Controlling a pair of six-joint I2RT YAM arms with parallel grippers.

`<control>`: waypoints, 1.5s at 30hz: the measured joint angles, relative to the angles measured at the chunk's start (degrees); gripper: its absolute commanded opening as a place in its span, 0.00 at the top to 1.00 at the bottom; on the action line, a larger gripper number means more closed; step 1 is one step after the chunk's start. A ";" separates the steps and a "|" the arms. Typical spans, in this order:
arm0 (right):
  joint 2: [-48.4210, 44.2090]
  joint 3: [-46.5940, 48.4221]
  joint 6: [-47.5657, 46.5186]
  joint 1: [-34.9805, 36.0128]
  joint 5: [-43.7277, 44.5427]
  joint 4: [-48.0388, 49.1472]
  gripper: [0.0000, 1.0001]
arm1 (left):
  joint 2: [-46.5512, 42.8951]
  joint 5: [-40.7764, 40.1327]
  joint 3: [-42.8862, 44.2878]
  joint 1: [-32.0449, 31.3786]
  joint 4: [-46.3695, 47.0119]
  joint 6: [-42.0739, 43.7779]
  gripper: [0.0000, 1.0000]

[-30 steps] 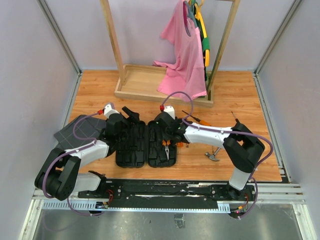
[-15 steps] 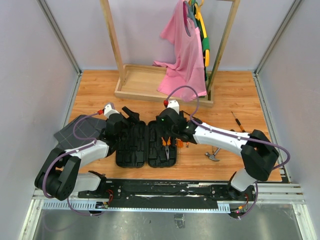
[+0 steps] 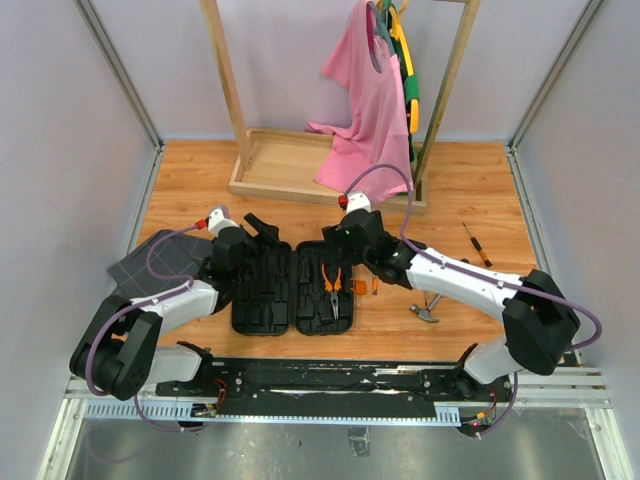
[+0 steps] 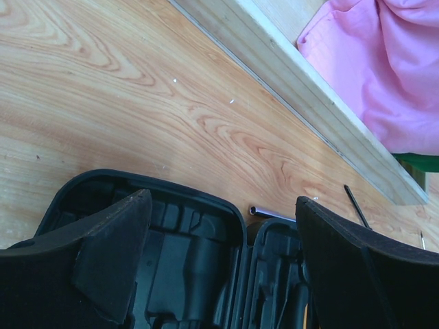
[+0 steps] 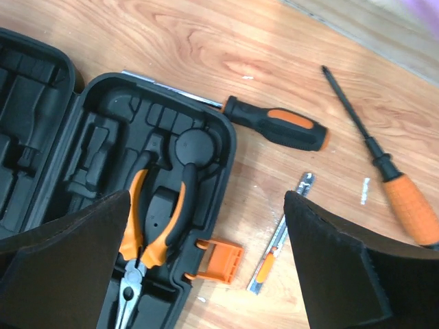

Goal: Sort the tools into containers
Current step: Place the pliers in the storage box.

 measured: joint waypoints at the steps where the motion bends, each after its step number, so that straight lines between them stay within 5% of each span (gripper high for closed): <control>1: 0.79 0.28 -0.07 -0.24 -1.03 -0.04 0.15 | 0.09 0.00 0.00 0.00 0.00 0.00 0.11; 12: 13.49 7.52 3.69 -0.24 -7.89 -2.19 0.29 | 0.50 0.20 0.00 0.00 0.02 0.02 0.12; 20: 17.92 10.45 5.01 -0.20 -8.68 -3.50 0.32 | 3.21 3.54 0.81 0.02 0.22 1.20 0.34; 26: 18.32 10.56 5.25 -0.20 -8.46 -4.33 0.33 | 4.09 7.61 3.37 0.04 -0.85 4.15 0.35; 36: 18.34 10.58 5.42 -0.20 -8.26 -5.51 0.36 | -0.87 12.61 8.07 -0.15 -13.38 8.20 0.34; 45: 18.34 10.56 6.62 -0.20 -8.28 -5.62 0.37 | 1.09 16.63 9.25 -6.51 -23.96 14.53 0.34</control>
